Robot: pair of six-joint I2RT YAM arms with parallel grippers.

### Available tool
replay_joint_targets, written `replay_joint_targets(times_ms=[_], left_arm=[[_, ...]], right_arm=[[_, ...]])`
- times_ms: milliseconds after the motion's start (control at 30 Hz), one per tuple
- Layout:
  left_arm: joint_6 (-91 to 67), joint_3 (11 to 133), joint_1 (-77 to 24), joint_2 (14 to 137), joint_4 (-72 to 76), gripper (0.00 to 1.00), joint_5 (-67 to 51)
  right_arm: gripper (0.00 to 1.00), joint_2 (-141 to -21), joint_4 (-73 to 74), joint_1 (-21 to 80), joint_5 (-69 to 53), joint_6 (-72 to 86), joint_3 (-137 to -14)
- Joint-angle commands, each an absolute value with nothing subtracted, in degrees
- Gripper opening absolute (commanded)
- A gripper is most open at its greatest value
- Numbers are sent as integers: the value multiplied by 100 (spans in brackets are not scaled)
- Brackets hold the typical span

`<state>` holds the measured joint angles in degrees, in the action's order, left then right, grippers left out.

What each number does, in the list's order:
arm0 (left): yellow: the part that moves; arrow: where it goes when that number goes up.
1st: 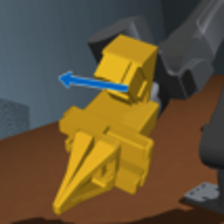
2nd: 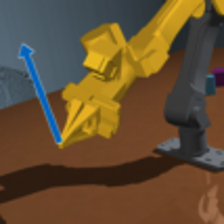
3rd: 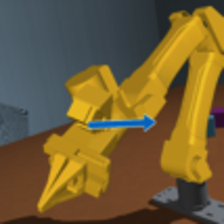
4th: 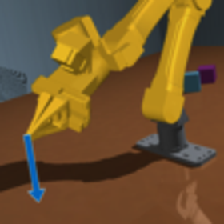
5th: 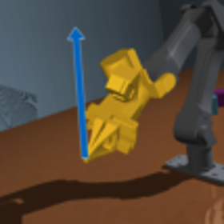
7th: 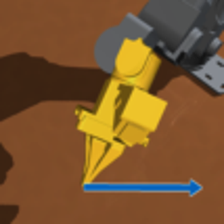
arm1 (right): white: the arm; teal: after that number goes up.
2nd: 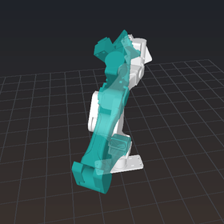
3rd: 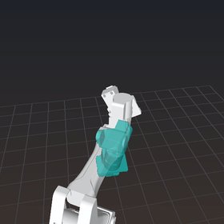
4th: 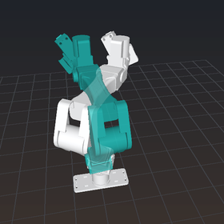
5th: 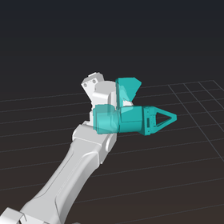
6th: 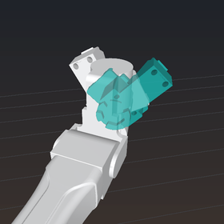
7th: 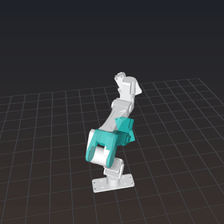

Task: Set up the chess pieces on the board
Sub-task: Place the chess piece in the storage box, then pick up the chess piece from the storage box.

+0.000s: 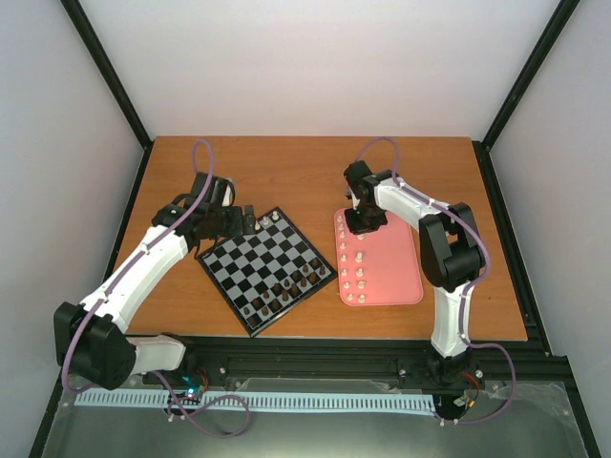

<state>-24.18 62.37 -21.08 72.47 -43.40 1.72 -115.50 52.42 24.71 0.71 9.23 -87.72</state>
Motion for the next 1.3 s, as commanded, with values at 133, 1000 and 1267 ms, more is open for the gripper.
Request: replay_joint_targets(times_ms=[133, 1000, 1267], left_arm=[[-2372, 6372, -2158, 7158, -4389, 100, 167], [-1214, 10261, -4623, 10796, -5147, 91, -469], [-1229, 11209, -5000, 12183, -5028, 80, -809]], right_arm=[[26, -11569, 5126, 2443, 160, 870, -8705], [86, -10107, 5197, 955, 390, 1018, -8661], [86, -10146, 4996, 348, 87, 948, -8500]])
